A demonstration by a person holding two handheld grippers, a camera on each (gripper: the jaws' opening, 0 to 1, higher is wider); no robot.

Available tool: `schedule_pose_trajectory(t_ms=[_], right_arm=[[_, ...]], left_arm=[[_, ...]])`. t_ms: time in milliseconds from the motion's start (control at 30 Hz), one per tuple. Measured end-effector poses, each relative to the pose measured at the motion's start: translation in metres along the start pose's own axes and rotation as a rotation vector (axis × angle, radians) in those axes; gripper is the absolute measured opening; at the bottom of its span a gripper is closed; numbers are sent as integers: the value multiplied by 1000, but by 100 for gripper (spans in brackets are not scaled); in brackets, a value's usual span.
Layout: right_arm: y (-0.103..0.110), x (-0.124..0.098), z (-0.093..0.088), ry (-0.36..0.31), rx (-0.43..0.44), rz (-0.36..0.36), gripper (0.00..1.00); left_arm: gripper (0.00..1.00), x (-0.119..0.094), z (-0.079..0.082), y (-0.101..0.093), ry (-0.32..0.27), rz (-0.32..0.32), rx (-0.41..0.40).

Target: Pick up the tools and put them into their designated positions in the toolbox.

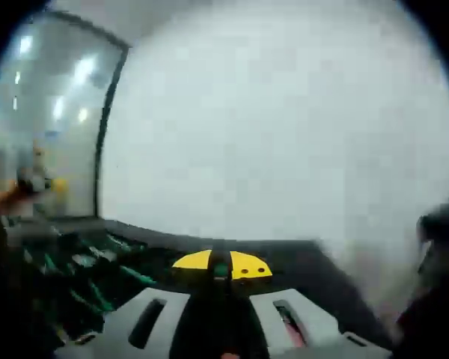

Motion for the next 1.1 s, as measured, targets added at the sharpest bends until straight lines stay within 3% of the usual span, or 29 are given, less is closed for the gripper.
schedule_pose_trajectory(t_ms=[33, 67, 100, 133, 167, 200, 233, 267, 333, 400, 533, 600, 667, 700, 800, 867, 967, 1100], right_arm=[[-11, -11, -19, 51, -6, -57, 5], [-14, -18, -31, 87, 33, -80, 5], [-16, -16, -44, 98, 62, -97, 4], [-15, -14, -45, 168, 83, -61, 5], [-14, -11, -32, 102, 132, -77, 5], [-14, -9, -19, 11, 116, -104, 5], [-11, -8, -18, 11, 59, -92, 5], [3, -6, -20, 49, -75, -39, 5], [33, -3, -33, 104, -127, 97, 5], [41, -7, -29, 89, -149, 127, 6], [42, -7, -29, 93, -185, 126, 6], [40, -9, -29, 96, -185, 119, 6], [38, -9, -30, 97, -174, 114, 6], [38, -9, -31, 101, -172, 112, 6], [36, -5, -39, 134, -183, 109, 6], [34, -5, -44, 160, -199, 101, 6], [28, -5, -47, 176, -166, 83, 6], [22, -5, -56, 222, -193, 46, 6]], left_arm=[[7, -19, 6, 10, -64, 55, -16], [12, -47, 11, 35, -153, 168, -49], [16, -65, 10, 47, -192, 243, -62], [16, -89, 0, 66, -215, 339, -76], [16, -103, -12, 79, -205, 416, -84], [16, -120, -36, 98, -160, 531, -125], [16, -131, -52, 109, -133, 599, -147], [16, -140, -70, 118, -102, 645, -170], [16, -150, -90, 127, -55, 695, -227], [16, -157, -106, 138, 11, 728, -285], [16, -148, -119, 158, 80, 686, -323], [17, -130, -127, 156, 152, 593, -271], [17, -113, -141, 156, 257, 545, -223], [17, -105, -153, 153, 341, 514, -210], [17, -102, -178, 153, 480, 552, -317], [17, -93, -184, 150, 482, 506, -312], [17, -82, -186, 148, 468, 454, -207], [17, -75, -201, 155, 551, 380, -249]])
Point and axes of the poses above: the point that each gripper's makers call its tool centre point, and the gripper's own axes: x roughly forward along the fingers, y roughly to its left, z roughly out of its top, the point moved 2 cm from there along -x, roughly backward along the fingers, and after that the axes turned 6 degrees about -x, right-handed, at the moved point
